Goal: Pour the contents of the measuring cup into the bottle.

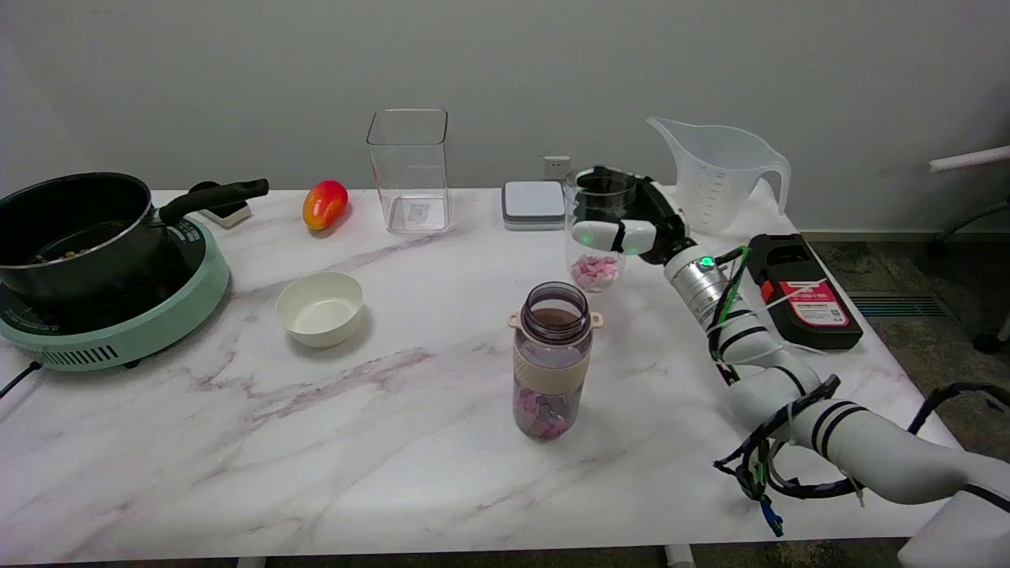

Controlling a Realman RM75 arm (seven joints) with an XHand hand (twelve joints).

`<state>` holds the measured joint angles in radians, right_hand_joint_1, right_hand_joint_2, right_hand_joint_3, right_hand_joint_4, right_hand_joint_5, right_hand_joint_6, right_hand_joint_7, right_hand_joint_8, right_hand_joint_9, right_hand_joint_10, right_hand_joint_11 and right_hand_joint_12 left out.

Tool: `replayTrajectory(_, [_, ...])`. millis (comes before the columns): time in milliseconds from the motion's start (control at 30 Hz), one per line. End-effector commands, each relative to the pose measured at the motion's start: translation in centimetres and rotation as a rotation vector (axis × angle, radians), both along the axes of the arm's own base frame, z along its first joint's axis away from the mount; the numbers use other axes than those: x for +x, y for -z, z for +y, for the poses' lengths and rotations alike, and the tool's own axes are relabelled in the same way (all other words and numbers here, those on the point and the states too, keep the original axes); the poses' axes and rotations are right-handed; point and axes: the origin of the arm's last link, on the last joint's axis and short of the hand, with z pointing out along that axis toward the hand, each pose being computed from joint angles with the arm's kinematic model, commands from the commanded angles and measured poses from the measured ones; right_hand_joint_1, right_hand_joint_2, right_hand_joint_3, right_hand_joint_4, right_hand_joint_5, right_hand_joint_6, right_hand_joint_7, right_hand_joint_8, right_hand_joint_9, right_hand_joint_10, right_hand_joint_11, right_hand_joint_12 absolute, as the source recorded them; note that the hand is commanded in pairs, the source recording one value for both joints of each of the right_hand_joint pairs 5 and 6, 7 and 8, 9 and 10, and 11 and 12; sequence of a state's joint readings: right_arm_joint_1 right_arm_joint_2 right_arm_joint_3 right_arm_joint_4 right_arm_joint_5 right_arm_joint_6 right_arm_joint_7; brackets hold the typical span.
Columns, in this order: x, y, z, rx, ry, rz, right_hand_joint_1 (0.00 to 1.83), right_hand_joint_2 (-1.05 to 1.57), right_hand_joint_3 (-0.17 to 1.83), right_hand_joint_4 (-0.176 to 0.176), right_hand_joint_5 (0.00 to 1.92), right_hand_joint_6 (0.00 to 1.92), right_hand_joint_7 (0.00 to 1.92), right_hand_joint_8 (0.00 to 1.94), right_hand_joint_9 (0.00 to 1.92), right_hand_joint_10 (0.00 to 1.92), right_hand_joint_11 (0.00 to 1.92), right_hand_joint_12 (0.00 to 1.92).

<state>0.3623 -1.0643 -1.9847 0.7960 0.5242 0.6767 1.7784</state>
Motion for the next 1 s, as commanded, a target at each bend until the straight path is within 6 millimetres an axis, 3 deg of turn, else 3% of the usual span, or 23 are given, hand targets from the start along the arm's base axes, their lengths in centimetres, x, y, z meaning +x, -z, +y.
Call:
replayTrajectory(33, [7.6,-3.9,5.3,-0.093,-0.169,0.085,1.42,1.08,0.54,0.0,1.52,1.52,1.44,1.44,1.34,1.34,1.21,1.21])
replayTrajectory(567, [11.5,-4.3,12.4,-0.163,-0.318,0.093,1.39,1.19,0.47,0.0,1.54,1.54,1.47,1.47,1.36,1.36,1.22,1.22])
replayTrajectory(1000, [13.1,-0.2,10.0,-0.073,-0.221,0.357,1.32,1.31,0.37,0.0,1.58,1.58,1.5,1.5,1.39,1.39,1.25,1.25])
